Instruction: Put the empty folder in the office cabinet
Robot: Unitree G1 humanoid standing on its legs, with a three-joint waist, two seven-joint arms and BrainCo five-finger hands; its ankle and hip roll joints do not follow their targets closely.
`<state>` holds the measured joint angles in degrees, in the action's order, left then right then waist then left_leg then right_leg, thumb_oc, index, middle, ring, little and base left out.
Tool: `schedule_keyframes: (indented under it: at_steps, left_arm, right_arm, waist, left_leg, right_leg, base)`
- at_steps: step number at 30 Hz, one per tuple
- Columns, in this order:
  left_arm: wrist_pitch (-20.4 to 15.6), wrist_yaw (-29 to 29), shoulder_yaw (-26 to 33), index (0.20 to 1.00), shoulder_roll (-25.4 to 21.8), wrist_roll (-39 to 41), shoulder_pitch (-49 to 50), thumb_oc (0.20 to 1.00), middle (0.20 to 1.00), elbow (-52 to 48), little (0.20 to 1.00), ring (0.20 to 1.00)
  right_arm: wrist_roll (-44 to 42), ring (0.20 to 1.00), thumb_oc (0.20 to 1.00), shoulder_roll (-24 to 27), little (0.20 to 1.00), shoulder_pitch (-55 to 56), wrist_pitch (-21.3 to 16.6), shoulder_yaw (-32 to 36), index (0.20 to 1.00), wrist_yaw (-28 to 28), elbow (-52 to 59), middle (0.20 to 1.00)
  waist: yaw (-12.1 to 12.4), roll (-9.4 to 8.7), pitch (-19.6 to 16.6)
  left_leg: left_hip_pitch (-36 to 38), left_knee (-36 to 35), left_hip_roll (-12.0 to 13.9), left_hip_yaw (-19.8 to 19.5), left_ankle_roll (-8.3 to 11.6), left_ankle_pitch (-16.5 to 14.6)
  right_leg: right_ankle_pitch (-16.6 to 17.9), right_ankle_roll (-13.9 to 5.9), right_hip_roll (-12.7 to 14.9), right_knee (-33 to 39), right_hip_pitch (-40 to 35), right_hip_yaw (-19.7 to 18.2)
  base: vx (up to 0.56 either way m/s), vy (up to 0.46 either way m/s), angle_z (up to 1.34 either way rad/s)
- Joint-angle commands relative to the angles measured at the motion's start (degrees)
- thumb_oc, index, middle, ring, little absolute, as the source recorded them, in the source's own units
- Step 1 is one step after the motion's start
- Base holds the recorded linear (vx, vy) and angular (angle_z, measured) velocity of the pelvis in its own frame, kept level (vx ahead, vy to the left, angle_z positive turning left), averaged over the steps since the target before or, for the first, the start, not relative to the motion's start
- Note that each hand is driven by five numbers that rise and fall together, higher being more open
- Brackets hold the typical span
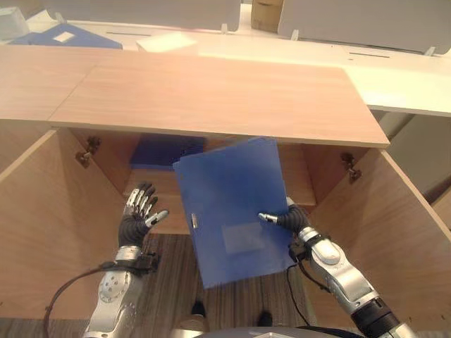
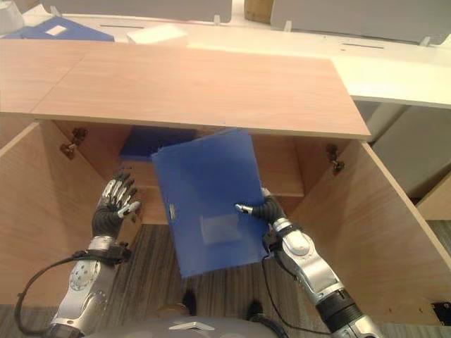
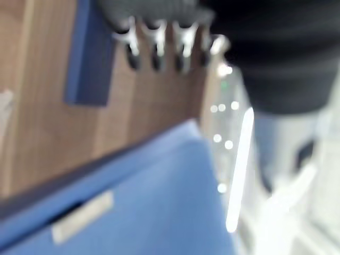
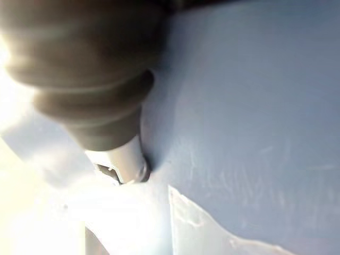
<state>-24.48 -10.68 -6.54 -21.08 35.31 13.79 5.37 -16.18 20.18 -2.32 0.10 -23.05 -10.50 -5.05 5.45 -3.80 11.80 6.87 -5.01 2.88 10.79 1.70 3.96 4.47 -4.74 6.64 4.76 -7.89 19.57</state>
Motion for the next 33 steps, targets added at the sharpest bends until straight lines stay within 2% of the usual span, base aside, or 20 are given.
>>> schedule_keyframes:
  at_steps: [1,5,16,19,21,22,25,27,30,32,33]
  left_arm:
    - [-2.5,-0.4,0.9,1.000,-0.7,3.0,-2.0,1.000,1.000,0.8,1.000,1.000]
    - [-1.4,-1.1,1.9,1.000,0.2,3.6,-0.2,1.000,1.000,6.2,1.000,1.000]
    - [4.5,-1.0,0.4,1.000,2.1,6.0,1.3,1.000,1.000,18.1,1.000,1.000]
    - [12.1,-1.6,1.0,1.000,4.3,7.9,1.4,1.000,1.000,25.6,1.000,1.000]
    - [15.3,-1.0,1.6,1.000,5.3,6.3,1.5,1.000,1.000,30.4,1.000,1.000]
    - [16.3,-2.8,2.7,1.000,6.2,3.1,1.2,1.000,1.000,35.9,1.000,1.000]
    - [14.3,-5.6,3.2,1.000,6.7,0.0,1.0,1.000,1.000,40.6,1.000,1.000]
    - [12.4,-6.9,2.9,1.000,6.9,0.8,0.8,1.000,1.000,42.6,1.000,1.000]
    - [12.3,-8.1,2.7,1.000,6.6,1.5,-0.2,1.000,1.000,42.8,1.000,1.000]
    - [13.1,-8.1,2.4,1.000,6.1,1.4,-0.9,1.000,1.000,42.4,1.000,1.000]
    - [13.5,-7.8,2.3,1.000,5.9,0.9,-1.1,1.000,1.000,41.8,1.000,1.000]
  right_arm:
    - [1.8,0.200,0.200,0.5,0.200,-3.9,-6.1,-0.1,0.200,0.1,2.2,0.200]
    - [3.4,0.200,0.200,-0.2,0.200,-2.1,-8.5,-0.6,0.200,-0.5,-2.9,0.200]
    - [5.5,0.200,0.200,-1.1,0.200,-1.5,-10.6,-1.0,0.200,1.6,-10.7,0.200]
    - [6.0,0.200,0.200,-1.6,0.200,-2.8,-10.6,-0.4,0.200,3.1,-13.3,0.200]
    - [6.2,0.200,0.200,-1.8,0.200,-3.3,-10.6,0.0,0.200,3.2,-14.4,0.200]
    - [6.5,0.200,0.200,-1.8,0.200,-3.7,-10.1,0.3,0.200,3.4,-15.0,0.200]
    - [7.0,0.200,0.200,-1.9,0.200,-4.0,-10.5,0.6,0.200,3.7,-16.0,0.200]
    - [7.2,0.200,0.200,-1.6,0.200,-4.3,-10.9,1.6,0.200,3.4,-16.6,0.200]
    - [6.9,0.200,0.200,-1.3,0.200,-4.5,-11.0,2.7,0.200,3.4,-17.4,0.200]
    - [7.3,0.200,0.200,-1.2,0.200,-4.6,-10.5,3.4,0.200,3.7,-17.9,0.200]
    - [7.3,0.200,0.200,-1.1,0.200,-4.5,-10.0,3.9,0.200,3.9,-18.1,0.200]
  waist:
    - [0.8,0.03,-0.5]
    - [1.1,-0.09,0.7]
    - [1.3,0.52,2.8]
    - [1.8,0.71,3.9]
    - [2.0,0.74,4.1]
    - [2.0,0.72,4.3]
    - [2.0,0.96,4.4]
    - [1.3,1.68,5.1]
    - [0.2,1.89,6.0]
    - [-0.7,1.68,6.1]
    - [-1.2,1.32,6.3]
  left_leg:
    - [1.3,0.0,-1.3,0.6,-1.83,-4.0]
    - [0.8,0.0,-1.3,0.4,-2.01,-3.8]
    - [-0.5,0.0,-1.5,0.8,-2.63,-3.3]
    - [-0.8,0.3,-2.0,0.6,-3.14,-3.4]
    - [-1.1,0.6,-2.3,0.4,-3.45,-3.5]
    - [-1.5,0.9,-2.6,0.3,-3.77,-3.5]
    - [-1.9,1.2,-2.8,0.6,-4.24,-3.4]
    - [-1.9,1.6,-3.2,0.8,-4.85,-3.5]
    - [-1.5,2.2,-4.0,-0.5,-4.86,-4.4]
    - [-0.4,2.8,-4.4,-0.5,-4.53,-5.7]
    - [0.5,3.2,-4.7,-0.1,-4.37,-6.7]
  right_leg:
    - [1.8,-4.69,2.3,-0.5,-1.1,-0.5]
    - [2.2,-5.26,2.6,-1.1,-0.4,-0.2]
    - [2.6,-6.07,3.4,-2.5,2.0,0.0]
    - [2.9,-6.64,4.0,-3.0,2.7,-0.2]
    - [3.1,-6.96,4.3,-3.4,3.0,-0.3]
    - [3.2,-7.02,4.6,-4.1,3.0,-0.5]
    - [2.7,-6.53,5.0,-6.6,3.5,-0.2]
    - [3.5,-6.10,5.2,-12.1,6.3,-0.7]
    - [4.8,-5.83,4.9,-11.2,8.6,-1.5]
    - [6.7,-6.50,5.1,-7.6,9.8,-2.1]
    - [8.7,-7.29,5.5,-5.3,10.6,-2.3]
  base:
    - [0.00,0.000,0.00]
    - [0.00,0.000,0.00]
    - [0.00,0.008,0.00]
    - [-0.02,0.089,0.02]
    - [0.00,0.116,0.04]
    - [0.01,0.148,0.05]
    - [0.01,0.119,0.05]
    - [0.01,0.195,0.03]
    - [0.06,0.090,0.05]
    - [0.16,0.007,0.18]
    - [0.12,-0.009,0.11]
